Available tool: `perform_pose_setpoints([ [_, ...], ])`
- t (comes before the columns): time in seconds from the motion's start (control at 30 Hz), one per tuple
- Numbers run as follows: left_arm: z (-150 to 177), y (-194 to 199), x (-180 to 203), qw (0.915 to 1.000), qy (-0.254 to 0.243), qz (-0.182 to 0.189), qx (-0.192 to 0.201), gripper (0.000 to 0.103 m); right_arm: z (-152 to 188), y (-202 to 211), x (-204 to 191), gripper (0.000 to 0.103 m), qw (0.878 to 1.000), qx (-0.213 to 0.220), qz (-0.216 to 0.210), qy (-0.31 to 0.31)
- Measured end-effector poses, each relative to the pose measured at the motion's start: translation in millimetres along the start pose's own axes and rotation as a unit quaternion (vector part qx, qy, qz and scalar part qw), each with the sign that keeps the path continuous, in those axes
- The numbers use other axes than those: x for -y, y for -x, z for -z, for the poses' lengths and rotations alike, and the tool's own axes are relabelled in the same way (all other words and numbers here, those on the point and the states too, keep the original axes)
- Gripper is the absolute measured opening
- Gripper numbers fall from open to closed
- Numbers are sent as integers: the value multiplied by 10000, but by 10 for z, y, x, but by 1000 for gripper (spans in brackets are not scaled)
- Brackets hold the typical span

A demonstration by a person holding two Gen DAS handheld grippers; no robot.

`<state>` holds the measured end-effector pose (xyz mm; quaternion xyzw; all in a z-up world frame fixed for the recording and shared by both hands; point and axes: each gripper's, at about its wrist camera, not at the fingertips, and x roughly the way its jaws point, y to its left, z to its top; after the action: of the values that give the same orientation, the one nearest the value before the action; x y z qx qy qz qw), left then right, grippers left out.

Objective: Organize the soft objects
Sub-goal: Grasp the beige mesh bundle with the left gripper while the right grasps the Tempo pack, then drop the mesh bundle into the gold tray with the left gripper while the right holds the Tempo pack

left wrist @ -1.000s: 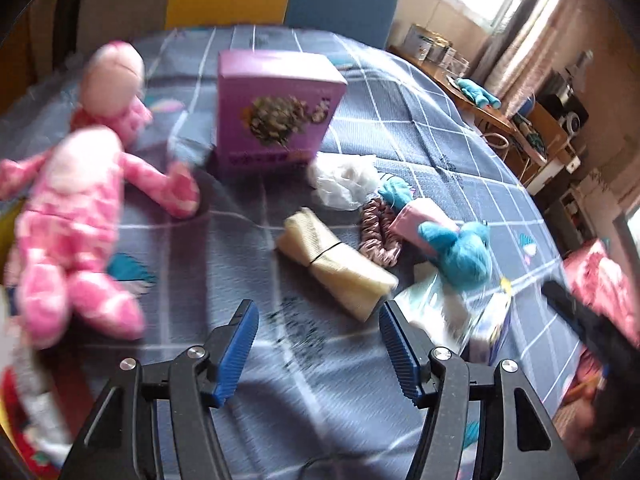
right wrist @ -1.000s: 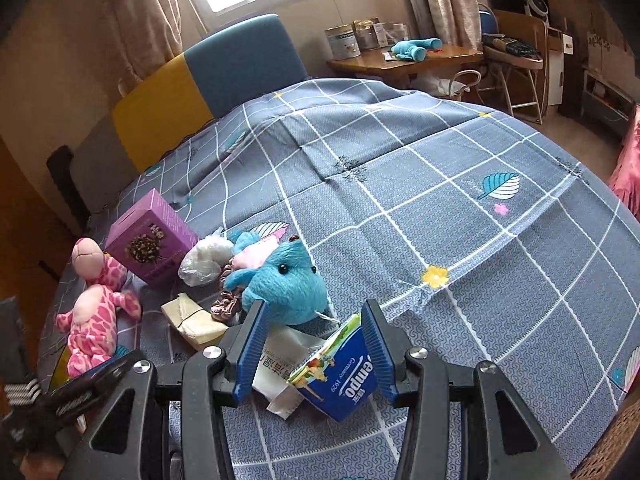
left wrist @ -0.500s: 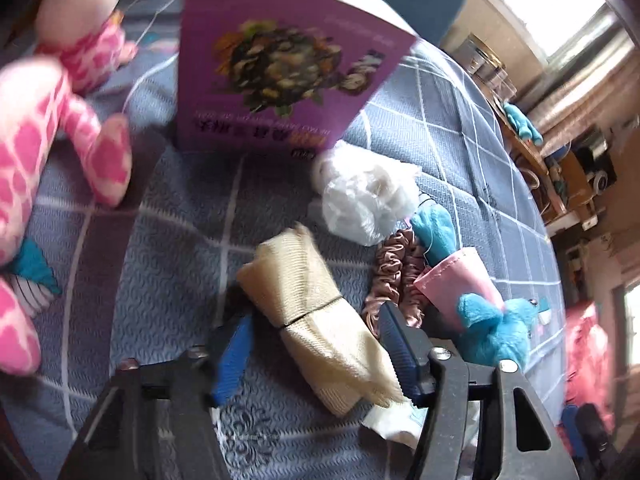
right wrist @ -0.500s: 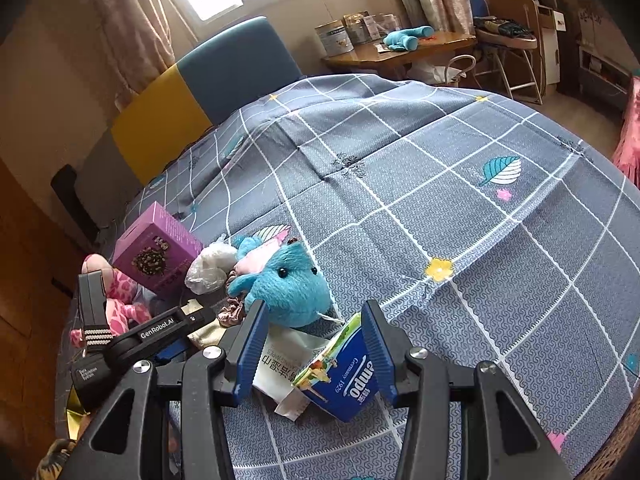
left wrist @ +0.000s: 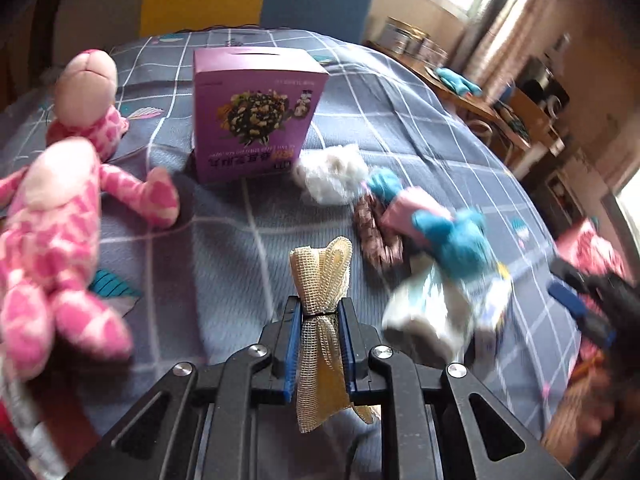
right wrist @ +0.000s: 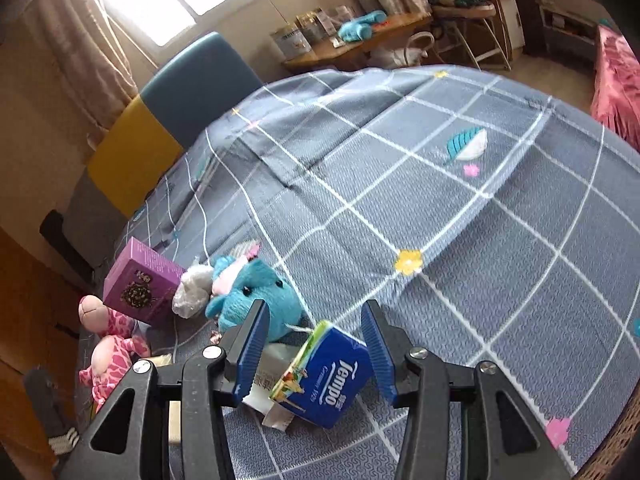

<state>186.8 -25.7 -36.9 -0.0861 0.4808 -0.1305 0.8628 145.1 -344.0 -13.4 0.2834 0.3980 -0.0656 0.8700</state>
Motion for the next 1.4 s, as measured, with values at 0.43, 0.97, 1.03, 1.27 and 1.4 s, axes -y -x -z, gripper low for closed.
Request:
perform_pose_setpoints([
  [0.43,651,120,-51,9961,-659,-252,-527,22,129,-429,196,74,9907,-1233,25,-575],
  [0.97,771,88,-18,9969,-656,-398,-183,22,217,-665,-198,58,9846,-1354,688,862],
  [1.03,781,193,-29,9972,-649,-352,-73,22,223,-669,-213,58,9840,-1339,725,925],
  [1.27,809,653,-116,9979,-478,-213,389,22,282,-799,-159,56,9749,-1696,1045,997],
  [1.4,829,947,-183,9967,-347,-258,684,22,332,-774,-290,52,9692,-1522,1300,1436],
])
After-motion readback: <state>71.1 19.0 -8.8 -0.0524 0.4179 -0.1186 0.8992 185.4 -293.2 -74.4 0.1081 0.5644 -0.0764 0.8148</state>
